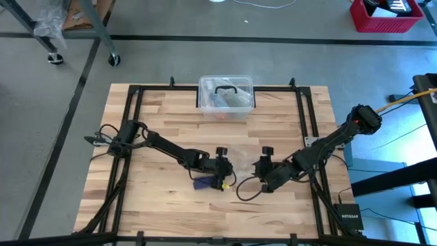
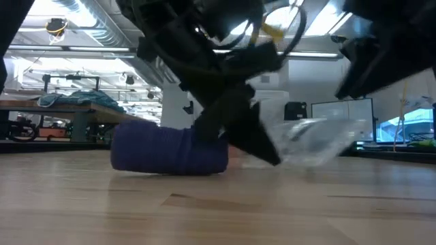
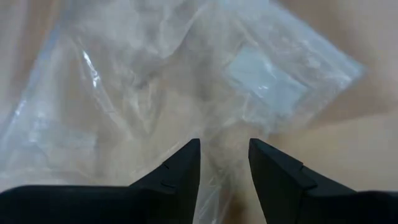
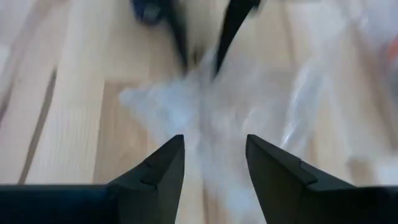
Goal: Roll bandage
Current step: Open the transparent zip bag
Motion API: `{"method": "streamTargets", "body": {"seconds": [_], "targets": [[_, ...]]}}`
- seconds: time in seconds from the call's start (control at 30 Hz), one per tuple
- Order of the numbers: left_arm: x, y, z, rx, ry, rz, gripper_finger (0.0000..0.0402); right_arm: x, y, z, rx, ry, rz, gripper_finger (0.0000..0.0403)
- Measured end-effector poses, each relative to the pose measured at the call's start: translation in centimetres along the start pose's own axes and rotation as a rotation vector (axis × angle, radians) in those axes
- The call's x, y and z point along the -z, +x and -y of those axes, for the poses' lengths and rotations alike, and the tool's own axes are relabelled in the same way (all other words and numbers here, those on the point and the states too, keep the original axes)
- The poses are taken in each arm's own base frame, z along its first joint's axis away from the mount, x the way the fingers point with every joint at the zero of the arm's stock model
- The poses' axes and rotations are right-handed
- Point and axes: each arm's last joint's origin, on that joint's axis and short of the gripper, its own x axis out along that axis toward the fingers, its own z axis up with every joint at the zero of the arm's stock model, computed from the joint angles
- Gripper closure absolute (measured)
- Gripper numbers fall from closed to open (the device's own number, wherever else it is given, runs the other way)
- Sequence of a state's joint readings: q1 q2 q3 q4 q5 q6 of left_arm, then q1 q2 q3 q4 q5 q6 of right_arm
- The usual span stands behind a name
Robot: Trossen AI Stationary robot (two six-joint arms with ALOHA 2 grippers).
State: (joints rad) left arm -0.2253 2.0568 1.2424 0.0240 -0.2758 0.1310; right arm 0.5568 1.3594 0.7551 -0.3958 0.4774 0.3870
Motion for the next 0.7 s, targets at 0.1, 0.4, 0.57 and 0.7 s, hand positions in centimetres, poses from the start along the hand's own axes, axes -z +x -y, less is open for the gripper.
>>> {"method": "streamTargets", "body": {"seconds": [0.1, 0.4, 0.57, 0.7], "targets": [[0.3, -0.4, -0.6, -0.094, 0.017, -0.061, 0.0273, 0.5, 0.0, 0.1, -0.014, 0.030, -0.055, 0.0215], [-0.9, -2.6, -0.4, -0.216, 0.166, -0.077, 0.0273, 2.8, 0.9, 0.7, 0.054, -0.001, -0.103, 0.0138], [-2.4, -3.8, 0.5, -0.220, 0.202, -0.019, 0.0273, 4.0, 1.4, 1.1, 0.106, -0.023, -0.116, 0.0135], [-3.2, -3.9, 0.5, -0.214, 0.178, 0.040, 0.0273, 4.8, 1.6, 1.5, 0.183, -0.052, -0.108, 0.0147]]}}
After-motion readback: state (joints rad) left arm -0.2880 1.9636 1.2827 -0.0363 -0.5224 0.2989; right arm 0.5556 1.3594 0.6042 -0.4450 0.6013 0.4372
